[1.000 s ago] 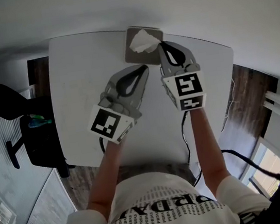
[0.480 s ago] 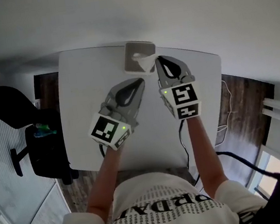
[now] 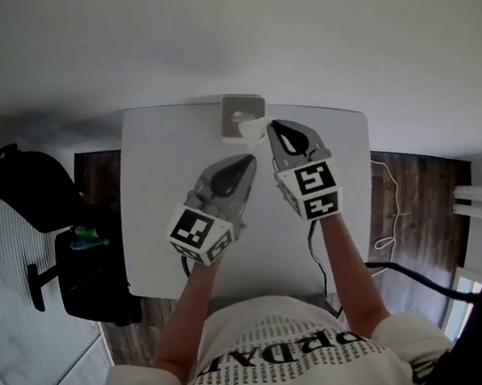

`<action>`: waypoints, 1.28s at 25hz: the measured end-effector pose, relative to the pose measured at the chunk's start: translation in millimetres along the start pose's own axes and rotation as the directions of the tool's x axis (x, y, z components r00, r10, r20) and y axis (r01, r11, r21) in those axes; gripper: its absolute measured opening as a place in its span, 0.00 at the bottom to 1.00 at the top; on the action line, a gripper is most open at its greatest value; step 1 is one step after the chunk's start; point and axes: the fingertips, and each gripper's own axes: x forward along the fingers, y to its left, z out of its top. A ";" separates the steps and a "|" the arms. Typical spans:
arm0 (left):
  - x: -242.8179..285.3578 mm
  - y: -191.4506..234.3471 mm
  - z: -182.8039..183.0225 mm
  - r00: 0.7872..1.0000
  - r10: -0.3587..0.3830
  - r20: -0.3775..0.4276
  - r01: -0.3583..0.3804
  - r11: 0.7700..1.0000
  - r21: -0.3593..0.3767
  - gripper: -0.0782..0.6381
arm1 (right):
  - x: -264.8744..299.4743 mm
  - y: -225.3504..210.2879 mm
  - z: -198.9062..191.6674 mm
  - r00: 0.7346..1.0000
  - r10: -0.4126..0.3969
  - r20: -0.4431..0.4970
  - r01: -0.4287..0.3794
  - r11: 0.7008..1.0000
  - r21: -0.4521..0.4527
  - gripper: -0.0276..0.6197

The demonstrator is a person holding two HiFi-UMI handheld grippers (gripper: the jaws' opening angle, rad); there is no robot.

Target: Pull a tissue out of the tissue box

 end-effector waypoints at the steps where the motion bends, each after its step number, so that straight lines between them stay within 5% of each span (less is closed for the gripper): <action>1: -1.4 -2.0 4.1 1.000 0.003 0.004 -0.003 1.000 0.005 0.10 | -4.3 1.8 5.8 1.000 -0.001 0.013 0.001 1.000 -0.004 0.06; 14: -45.6 -55.6 30.7 1.000 0.017 0.008 -0.017 0.999 0.028 0.10 | -76.2 41.3 42.9 0.996 0.028 0.084 -0.026 0.999 -0.018 0.06; 32: -63.9 -73.4 78.0 0.997 0.046 0.067 -0.052 0.995 0.087 0.10 | -125.4 48.0 97.4 0.981 0.049 0.188 -0.040 0.998 -0.051 0.06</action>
